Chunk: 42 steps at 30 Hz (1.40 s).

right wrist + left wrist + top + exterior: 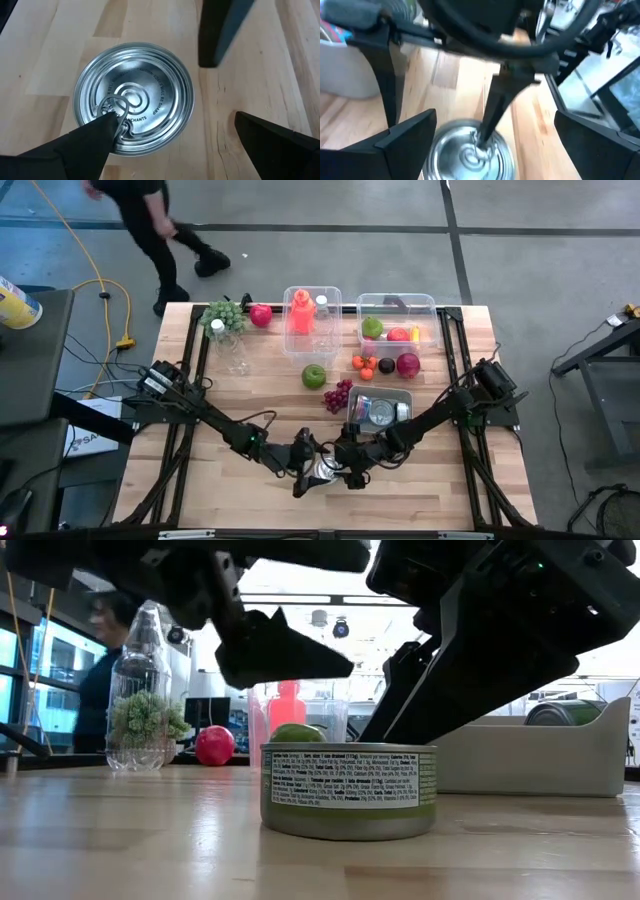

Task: Pick & Place Food Item
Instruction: Put the green tuna can into the gray bin

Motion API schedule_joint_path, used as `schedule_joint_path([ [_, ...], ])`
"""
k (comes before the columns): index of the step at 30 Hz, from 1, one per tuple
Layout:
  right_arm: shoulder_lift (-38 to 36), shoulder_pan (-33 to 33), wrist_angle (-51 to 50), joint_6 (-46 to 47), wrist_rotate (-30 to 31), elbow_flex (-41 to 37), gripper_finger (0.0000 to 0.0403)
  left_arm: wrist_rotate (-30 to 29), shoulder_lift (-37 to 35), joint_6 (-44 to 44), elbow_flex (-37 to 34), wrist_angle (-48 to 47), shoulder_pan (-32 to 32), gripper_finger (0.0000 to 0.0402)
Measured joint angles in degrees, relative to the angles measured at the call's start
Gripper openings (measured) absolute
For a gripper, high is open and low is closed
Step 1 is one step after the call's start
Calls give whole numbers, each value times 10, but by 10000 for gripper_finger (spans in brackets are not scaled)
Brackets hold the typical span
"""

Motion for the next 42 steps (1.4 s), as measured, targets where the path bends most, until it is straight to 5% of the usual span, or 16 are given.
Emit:
schedule_joint_path([
  [13, -1, 0, 2, 8, -6, 0, 398, -59, 0, 151, 0, -30, -47, 397],
  [23, -12, 7, -6, -6, -3, 43, 398, -61, 0, 148, 0, -41, -47, 397],
  [34, -34, 85, -53, 28, -8, 77, 398, -80, 0, 144, 0, -74, -46, 397],
  [42, -37, 123, 17, 26, -17, 77, 397, -80, 0, 179, 0, -75, -46, 397],
])
